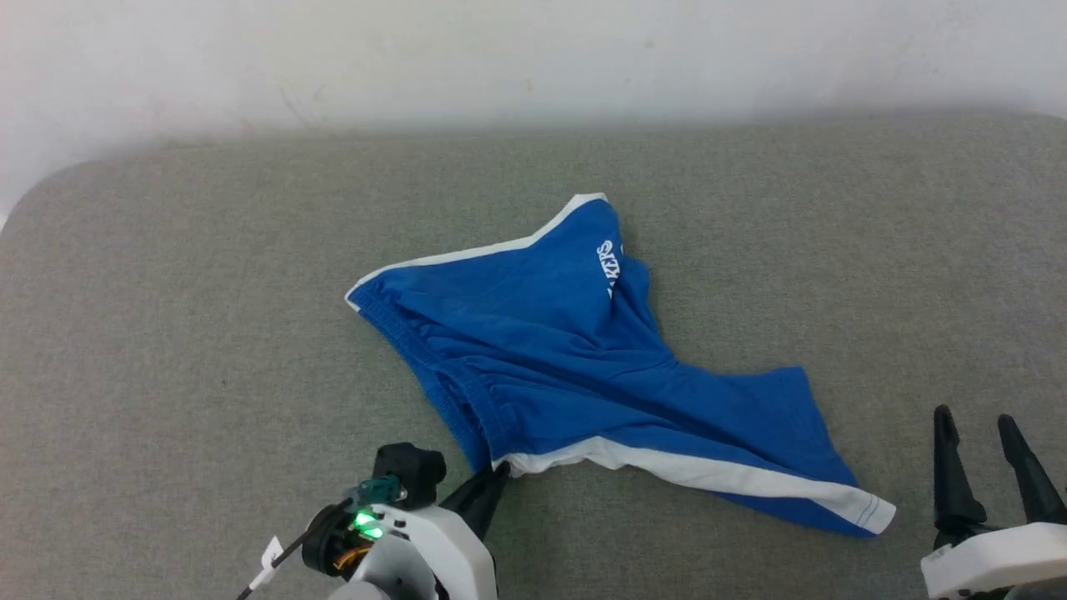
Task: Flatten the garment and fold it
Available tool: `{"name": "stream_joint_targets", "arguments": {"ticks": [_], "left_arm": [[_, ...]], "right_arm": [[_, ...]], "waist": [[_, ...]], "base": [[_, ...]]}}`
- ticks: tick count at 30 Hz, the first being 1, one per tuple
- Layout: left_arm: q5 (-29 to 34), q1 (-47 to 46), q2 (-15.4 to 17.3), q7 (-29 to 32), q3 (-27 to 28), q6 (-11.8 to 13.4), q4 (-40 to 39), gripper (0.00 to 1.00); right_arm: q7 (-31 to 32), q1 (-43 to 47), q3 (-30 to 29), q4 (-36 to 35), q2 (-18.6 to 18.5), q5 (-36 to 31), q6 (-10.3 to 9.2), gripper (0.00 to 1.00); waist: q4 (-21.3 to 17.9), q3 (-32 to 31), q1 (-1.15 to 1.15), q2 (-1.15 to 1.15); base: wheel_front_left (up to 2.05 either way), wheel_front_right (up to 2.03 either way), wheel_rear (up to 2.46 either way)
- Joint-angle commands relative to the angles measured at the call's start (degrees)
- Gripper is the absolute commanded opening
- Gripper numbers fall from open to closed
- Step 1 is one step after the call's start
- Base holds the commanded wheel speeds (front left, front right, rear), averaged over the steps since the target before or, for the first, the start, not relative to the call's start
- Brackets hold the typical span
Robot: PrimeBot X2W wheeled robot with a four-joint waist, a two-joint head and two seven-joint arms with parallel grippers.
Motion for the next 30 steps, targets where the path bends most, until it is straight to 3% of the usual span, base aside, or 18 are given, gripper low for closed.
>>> {"name": "stream_joint_targets", "arguments": {"ticks": [1,5,9,14,17,20,25,30], "left_arm": [[-0.75,-0.56,-0.03,-1.14,0.61,0.26,-0.34,0.0],[-1.57,0.09,-0.18,-2.87,1.88,1.08,-1.59,0.0],[-1.94,1.68,0.16,-4.62,3.03,2.37,-4.51,0.0],[-1.91,2.58,0.24,-4.69,2.72,2.77,-6.11,0.0],[-1.8,2.9,0.21,-4.63,2.38,3.06,-6.61,0.0],[-1.78,2.97,0.0,-4.78,2.05,3.22,-6.6,0.0],[-1.91,2.67,-0.15,-5.06,1.67,3.17,-6.29,0.0],[-2.02,2.09,-0.09,-5.11,1.32,3.0,-5.77,0.0]], "right_arm": [[0.38,-0.37,1.02,0.22,-0.83,-0.34,-0.04,1.0],[2.35,0.69,3.61,-0.31,-2.95,0.07,-0.04,1.0],[10.67,5.54,13.71,-4.61,-10.36,4.83,-0.04,1.0],[19.81,9.25,16.23,-7.97,-13.88,8.8,-0.04,1.0],[25.93,11.28,15.76,-9.6,-13.45,9.67,-0.04,1.0],[29.74,12.04,14.2,-10.76,-10.76,10.35,-0.04,1.0],[31.89,11.25,12.59,-10.56,-7.95,9.31,-0.04,1.0],[32.63,10.18,13.47,-8.68,-7.43,8.09,-0.04,1.0]], "waist": [[0.37,-0.19,0.0,0.0],[0.8,-0.7,0.0,0.0],[1.64,-1.51,0.0,0.0],[1.95,-1.6,0.0,0.0],[2.13,-1.36,0.0,0.0],[2.35,-1.11,0.0,0.0],[2.7,-0.67,0.0,0.0],[3.22,-0.37,0.0,0.0]], "base": [[0.0,0.0,0.0],[0.0,0.0,0.0],[0.0,0.0,0.0],[0.0,0.0,0.0],[0.0,0.0,0.0],[0.0,0.0,0.0],[0.0,0.0,0.0],[0.0,0.0,0.0]]}}
